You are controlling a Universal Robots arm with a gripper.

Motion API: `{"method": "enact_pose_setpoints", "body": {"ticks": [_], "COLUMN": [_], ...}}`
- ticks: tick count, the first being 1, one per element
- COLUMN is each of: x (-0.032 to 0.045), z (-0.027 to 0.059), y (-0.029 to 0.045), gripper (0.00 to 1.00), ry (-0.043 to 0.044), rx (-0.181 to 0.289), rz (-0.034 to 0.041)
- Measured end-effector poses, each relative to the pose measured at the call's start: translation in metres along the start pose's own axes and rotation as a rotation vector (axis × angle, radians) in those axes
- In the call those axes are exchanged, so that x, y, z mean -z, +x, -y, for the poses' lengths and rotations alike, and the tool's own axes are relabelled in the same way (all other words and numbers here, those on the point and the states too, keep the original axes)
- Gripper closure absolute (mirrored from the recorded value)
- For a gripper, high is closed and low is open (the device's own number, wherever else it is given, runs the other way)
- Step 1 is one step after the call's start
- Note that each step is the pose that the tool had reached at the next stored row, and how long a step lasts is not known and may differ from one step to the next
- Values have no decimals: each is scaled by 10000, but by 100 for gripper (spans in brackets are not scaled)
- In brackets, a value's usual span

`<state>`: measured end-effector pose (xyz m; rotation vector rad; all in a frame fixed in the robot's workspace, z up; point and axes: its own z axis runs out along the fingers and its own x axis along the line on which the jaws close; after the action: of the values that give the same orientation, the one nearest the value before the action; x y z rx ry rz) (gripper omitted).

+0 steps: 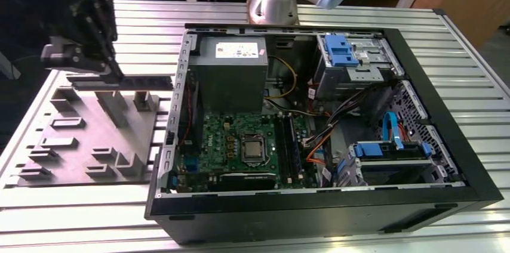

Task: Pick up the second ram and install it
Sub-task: 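Pick up the second ram and move it above second insertion slot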

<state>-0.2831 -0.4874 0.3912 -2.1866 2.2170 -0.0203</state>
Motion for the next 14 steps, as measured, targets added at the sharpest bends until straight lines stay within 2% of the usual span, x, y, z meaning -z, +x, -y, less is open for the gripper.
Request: {"method": "enact_pose_setpoints", "body": {"ticks": [14], "x": [-27], "z": [636], "y": [-9], "gripper": [88], "ry": [-35], "rx": [1], "rz": [0]}}
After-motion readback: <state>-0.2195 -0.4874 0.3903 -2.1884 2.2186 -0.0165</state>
